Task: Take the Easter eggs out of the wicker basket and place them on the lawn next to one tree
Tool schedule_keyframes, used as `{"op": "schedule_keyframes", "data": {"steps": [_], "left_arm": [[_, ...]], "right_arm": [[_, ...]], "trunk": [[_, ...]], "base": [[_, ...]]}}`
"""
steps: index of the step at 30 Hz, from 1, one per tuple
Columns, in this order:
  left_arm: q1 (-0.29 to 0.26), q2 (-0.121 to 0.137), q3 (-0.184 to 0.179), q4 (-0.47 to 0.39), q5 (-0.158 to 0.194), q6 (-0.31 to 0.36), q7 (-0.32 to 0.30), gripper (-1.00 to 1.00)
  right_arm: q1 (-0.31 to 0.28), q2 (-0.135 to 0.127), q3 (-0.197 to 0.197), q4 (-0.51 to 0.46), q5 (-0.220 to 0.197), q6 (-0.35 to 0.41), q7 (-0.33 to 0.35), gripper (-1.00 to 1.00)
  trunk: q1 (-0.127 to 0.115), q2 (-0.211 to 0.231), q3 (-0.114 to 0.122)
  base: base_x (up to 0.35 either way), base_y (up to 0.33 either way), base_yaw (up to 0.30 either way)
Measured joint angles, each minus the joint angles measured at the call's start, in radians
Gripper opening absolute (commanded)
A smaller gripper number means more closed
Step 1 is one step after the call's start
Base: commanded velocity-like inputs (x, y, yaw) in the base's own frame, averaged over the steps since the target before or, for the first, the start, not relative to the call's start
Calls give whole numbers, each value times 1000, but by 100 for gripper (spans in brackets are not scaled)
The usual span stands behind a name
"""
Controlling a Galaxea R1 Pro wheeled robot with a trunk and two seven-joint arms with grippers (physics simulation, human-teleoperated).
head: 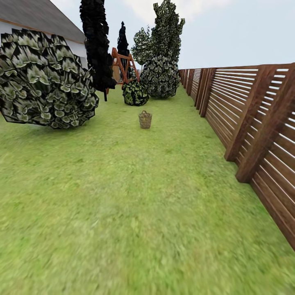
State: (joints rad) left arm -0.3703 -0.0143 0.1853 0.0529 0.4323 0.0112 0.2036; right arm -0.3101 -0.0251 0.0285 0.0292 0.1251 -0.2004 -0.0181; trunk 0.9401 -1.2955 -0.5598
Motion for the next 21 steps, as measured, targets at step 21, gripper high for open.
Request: {"op": "schedule_keyframes", "data": {"steps": [21], "left_arm": [[0,0,0,0,0,0,0,100]], "right_arm": [[0,0,0,0,0,0,0,100]], "trunk": [[0,0,0]], "base": [[317,0,0]]}}
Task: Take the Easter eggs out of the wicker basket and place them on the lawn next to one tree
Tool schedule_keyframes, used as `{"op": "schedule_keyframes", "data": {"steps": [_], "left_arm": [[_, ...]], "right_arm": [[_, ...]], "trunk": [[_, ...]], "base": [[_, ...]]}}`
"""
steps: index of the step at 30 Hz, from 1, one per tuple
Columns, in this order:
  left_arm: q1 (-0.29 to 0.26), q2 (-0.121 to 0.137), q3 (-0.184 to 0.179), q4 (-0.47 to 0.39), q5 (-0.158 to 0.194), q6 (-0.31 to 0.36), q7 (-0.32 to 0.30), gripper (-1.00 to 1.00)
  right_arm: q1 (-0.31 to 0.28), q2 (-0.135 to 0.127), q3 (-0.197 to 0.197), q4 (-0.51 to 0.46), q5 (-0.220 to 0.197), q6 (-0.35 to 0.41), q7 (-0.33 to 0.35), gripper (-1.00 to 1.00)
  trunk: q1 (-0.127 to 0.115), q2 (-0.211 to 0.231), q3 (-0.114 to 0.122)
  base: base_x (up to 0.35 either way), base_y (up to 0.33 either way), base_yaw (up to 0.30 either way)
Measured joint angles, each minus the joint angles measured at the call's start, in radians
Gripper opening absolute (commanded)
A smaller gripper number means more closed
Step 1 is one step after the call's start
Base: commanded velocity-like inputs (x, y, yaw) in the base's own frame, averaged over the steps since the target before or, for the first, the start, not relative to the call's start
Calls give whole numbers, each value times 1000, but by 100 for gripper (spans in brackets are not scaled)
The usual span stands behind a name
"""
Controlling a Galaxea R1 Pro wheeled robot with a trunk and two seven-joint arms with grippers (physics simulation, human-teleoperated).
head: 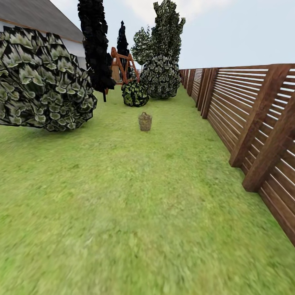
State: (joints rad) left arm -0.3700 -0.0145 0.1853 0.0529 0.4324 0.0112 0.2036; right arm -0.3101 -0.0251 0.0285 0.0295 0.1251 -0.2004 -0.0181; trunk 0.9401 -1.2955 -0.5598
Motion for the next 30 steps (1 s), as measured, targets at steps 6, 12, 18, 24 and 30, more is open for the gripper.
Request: {"op": "schedule_keyframes", "data": {"steps": [6,12,18,24,30], "left_arm": [[0,0,0,0,0,0,0,100],[0,-1,0,0,0,0,0,100],[0,-1,0,0,0,0,0,100],[0,-1,0,0,0,0,0,100],[0,-1,0,0,0,0,0,100]], "right_arm": [[0,0,0,0,0,0,0,100],[0,-1,0,1,0,0,0,100],[0,0,0,0,0,0,0,100],[0,0,0,0,0,0,0,100],[0,1,0,1,0,0,0,100]], "trunk": [[0,0,0],[0,0,0],[0,0,0],[0,0,0],[0,0,0]], "base": [[317,0,0],[317,0,0],[317,0,0],[317,0,0],[317,0,-2]]}}
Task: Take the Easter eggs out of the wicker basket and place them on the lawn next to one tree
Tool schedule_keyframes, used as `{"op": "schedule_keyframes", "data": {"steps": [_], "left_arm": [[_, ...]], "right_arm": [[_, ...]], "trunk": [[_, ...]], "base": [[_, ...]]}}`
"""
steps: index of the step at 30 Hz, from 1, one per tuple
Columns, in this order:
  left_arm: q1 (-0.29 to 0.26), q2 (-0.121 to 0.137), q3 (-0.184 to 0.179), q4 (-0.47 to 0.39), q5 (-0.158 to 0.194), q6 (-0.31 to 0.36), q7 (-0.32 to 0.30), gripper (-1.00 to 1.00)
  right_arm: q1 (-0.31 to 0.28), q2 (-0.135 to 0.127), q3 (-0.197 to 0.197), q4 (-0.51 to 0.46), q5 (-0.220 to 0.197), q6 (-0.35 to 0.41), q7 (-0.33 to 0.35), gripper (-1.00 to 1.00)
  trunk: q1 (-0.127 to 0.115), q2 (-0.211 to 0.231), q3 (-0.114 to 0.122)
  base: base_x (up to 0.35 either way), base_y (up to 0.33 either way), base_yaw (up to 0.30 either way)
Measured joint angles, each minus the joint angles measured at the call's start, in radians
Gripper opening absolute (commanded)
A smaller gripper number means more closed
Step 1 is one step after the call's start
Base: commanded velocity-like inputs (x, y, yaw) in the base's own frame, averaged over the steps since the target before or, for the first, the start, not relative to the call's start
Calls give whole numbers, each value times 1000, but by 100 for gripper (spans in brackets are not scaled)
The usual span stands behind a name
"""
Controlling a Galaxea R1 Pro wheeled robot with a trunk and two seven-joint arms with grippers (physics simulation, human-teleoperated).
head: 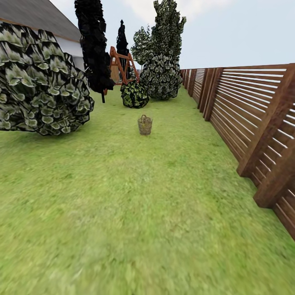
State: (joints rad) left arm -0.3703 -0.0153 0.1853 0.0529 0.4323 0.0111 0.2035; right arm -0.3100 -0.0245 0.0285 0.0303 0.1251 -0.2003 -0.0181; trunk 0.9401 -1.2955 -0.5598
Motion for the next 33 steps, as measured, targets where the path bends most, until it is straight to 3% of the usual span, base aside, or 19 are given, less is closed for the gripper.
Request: {"op": "schedule_keyframes", "data": {"steps": [33], "left_arm": [[0,1,0,0,0,0,0,100]], "right_arm": [[0,-1,0,0,0,0,0,100]], "trunk": [[0,0,2]], "base": [[317,0,-262]]}}
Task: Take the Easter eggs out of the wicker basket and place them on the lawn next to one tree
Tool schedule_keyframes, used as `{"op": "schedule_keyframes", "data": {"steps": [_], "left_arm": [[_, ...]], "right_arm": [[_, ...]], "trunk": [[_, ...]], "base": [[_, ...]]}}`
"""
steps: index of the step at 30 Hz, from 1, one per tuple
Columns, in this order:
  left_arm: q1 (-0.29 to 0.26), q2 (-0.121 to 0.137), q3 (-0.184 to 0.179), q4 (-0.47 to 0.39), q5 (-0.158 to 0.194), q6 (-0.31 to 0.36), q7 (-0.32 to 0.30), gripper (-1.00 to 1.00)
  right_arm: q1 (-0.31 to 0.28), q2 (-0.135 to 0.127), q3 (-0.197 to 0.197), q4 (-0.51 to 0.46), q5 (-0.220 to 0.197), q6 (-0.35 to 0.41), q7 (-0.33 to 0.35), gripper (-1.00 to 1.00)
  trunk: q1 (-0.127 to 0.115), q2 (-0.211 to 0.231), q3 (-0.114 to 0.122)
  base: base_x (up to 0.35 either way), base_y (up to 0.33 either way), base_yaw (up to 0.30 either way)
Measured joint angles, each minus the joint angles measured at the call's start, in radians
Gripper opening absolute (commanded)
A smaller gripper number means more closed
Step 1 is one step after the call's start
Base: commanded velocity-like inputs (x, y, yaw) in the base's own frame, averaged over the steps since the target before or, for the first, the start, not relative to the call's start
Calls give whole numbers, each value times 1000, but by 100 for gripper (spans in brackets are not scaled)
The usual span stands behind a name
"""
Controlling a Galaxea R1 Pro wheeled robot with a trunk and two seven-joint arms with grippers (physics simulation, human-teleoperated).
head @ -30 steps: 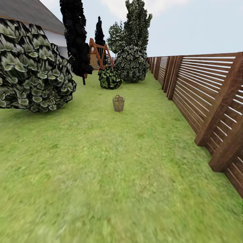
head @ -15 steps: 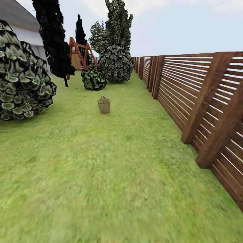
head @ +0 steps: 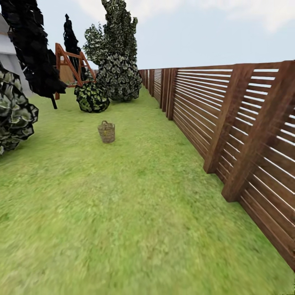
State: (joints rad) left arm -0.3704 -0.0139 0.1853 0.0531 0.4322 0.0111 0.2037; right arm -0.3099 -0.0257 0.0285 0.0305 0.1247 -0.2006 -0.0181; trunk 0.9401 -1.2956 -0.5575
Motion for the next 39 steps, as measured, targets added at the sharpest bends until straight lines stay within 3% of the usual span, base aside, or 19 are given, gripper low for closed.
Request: {"op": "schedule_keyframes", "data": {"steps": [39], "left_arm": [[0,-1,0,0,0,0,0,100]], "right_arm": [[0,1,0,0,0,0,0,100]], "trunk": [[0,0,13]], "base": [[317,0,-262]]}}
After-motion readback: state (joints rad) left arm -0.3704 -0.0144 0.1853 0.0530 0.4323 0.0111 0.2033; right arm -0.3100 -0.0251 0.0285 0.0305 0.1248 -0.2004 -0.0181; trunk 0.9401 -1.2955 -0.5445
